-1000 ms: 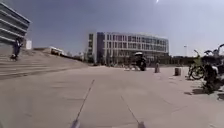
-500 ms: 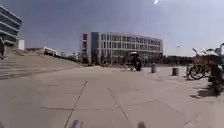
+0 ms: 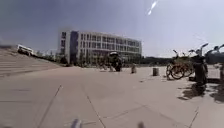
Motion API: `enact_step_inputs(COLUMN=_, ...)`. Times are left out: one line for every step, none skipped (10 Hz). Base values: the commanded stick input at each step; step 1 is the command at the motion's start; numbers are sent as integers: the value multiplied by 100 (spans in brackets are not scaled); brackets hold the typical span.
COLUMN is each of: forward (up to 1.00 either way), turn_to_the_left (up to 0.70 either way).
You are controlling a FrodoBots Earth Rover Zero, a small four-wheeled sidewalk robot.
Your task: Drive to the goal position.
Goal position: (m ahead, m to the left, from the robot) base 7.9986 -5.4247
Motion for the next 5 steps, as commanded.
enact_step_inputs(forward=70, turn_to_the_left=0)
enact_step_inputs(forward=70, turn_to_the_left=-1)
enact_step_inputs(forward=70, turn_to_the_left=-1)
enact_step_inputs(forward=70, turn_to_the_left=0)
enact_step_inputs(forward=70, turn_to_the_left=0)
